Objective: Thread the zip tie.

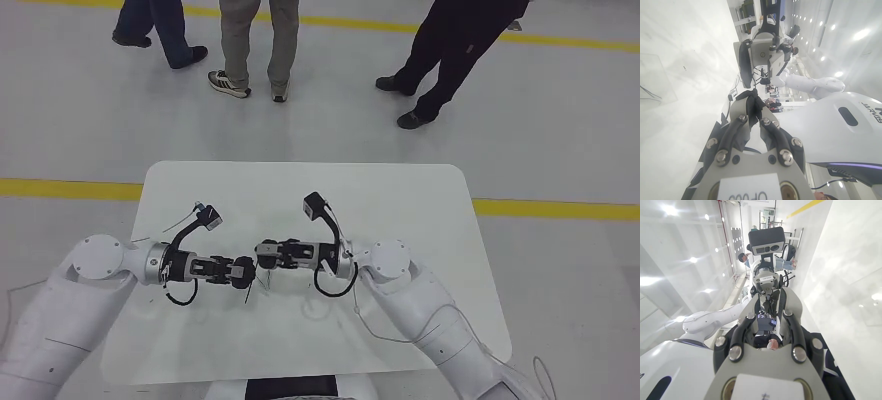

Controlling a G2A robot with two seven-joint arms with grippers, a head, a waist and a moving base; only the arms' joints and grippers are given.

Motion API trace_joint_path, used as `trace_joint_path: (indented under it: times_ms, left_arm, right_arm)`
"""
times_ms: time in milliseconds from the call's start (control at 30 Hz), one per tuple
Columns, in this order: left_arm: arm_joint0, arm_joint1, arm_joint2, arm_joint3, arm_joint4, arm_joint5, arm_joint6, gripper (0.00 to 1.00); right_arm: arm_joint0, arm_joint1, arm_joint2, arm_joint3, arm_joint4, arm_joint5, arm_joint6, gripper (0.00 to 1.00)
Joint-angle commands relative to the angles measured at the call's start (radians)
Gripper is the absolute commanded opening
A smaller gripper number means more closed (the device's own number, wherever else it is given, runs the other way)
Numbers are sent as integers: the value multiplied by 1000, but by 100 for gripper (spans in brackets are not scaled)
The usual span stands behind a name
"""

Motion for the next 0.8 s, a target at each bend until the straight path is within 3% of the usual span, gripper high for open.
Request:
trace_joint_path:
  times_ms: [0,100,367,567,767]
  left_arm:
    - [0,0,0,0,0,0,0,0]
    - [0,0,0,0,0,0,0,0]
    - [0,0,0,0,0,0,0,0]
    - [0,0,0,0,0,0,0,0]
    - [0,0,0,0,0,0,0,0]
  right_arm:
    - [1,0,-2,1,0,0,2,16]
    - [2,0,-3,3,-1,1,4,7]
    - [3,0,-4,2,-6,1,10,9]
    - [4,1,-4,1,-10,3,13,0]
    - [2,1,-4,-3,-20,4,4,0]
